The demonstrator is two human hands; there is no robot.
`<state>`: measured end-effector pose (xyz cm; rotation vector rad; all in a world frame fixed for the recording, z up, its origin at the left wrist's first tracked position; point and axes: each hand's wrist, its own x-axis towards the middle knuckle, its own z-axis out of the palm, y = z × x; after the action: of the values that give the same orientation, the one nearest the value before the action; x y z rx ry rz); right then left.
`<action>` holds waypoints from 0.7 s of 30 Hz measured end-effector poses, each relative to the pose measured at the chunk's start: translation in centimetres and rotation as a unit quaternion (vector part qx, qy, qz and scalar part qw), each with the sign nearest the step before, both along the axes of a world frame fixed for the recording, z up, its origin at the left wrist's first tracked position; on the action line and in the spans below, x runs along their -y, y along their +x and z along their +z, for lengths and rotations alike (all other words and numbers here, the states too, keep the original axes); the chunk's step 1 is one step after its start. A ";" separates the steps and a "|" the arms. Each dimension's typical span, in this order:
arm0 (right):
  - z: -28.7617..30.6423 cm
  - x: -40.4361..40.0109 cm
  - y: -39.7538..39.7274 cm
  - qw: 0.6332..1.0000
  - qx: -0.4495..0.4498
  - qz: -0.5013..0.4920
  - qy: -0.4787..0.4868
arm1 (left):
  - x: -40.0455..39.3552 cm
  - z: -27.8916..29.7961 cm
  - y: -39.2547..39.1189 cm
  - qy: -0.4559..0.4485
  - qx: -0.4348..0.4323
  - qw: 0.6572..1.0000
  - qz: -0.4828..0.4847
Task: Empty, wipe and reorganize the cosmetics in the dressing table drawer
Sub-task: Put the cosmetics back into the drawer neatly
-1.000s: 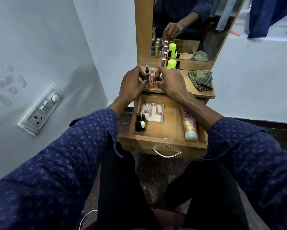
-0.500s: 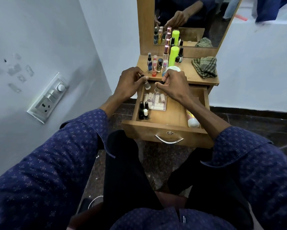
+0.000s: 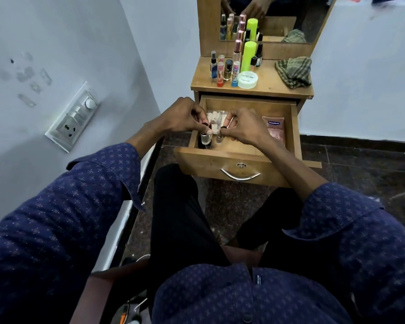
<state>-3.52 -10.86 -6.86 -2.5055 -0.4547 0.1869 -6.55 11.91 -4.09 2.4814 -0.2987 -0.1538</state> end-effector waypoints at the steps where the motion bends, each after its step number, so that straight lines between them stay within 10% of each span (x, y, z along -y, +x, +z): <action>1: -0.2 -0.2 -0.3 1.000 -0.009 0.003 -0.003 | 0.0 -0.1 -0.2 0.004 -0.007 1.000 -0.003; 21: -5.1 -5.4 -0.1 0.977 -0.159 -0.138 0.029 | 1.0 -2.8 -1.1 0.130 -0.003 0.991 0.012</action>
<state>-3.63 -5.47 -12.00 -2.3914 0.0187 0.4477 -7.66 10.89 -6.91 2.7415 -0.2591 -0.2011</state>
